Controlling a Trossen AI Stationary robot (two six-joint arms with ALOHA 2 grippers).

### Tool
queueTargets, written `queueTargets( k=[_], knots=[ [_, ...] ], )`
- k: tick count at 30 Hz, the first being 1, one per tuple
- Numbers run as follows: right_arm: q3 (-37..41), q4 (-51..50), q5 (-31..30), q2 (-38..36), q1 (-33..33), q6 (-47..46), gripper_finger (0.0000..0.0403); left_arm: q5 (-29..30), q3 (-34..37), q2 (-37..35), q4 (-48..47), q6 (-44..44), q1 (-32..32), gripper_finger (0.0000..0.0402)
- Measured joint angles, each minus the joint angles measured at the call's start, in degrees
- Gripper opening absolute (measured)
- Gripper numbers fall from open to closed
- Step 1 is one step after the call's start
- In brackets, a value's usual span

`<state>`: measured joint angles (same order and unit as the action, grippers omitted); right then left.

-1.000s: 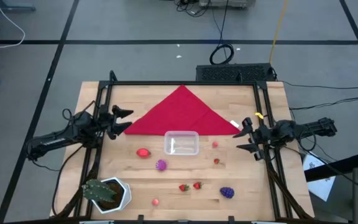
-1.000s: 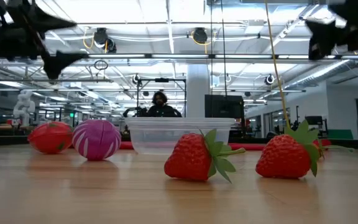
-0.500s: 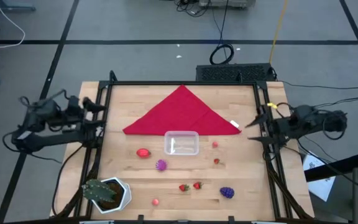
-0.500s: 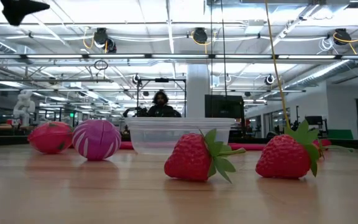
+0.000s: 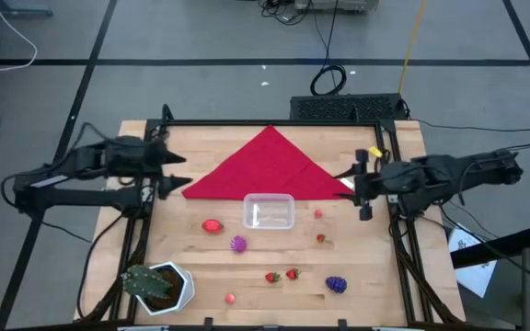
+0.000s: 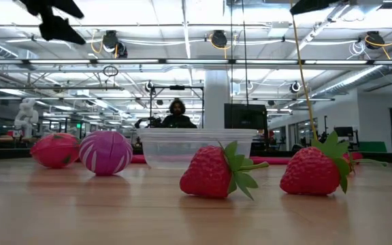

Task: Pick and placing Produce into tupperware
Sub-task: Put the red dragon fruit in the transparent bin

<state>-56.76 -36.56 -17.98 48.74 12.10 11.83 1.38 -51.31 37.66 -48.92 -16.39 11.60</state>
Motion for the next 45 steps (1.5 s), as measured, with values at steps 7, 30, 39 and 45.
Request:
queueTargets(
  k=[7,30,39,45],
  knots=[
    [2.6,-0.1,0.0,1.1,0.0,2.5,0.0187,0.3,0.0,5.2,-0.2,0.2,0.0,0.0379],
    [3.5,5.4,0.1,1.1,0.0,2.6,0.0187,0.4,0.7,8.4,-5.6,-8.8,-0.8,0.0379],
    [3.5,8.7,0.0,1.1,0.0,3.1,0.0187,-4.8,0.7,17.4,-5.8,-9.0,-5.1,0.0379],
    [3.5,9.0,-0.1,1.1,0.0,3.9,0.0187,-6.3,0.7,23.6,-12.9,-20.7,-7.3,0.0379]
  ],
)
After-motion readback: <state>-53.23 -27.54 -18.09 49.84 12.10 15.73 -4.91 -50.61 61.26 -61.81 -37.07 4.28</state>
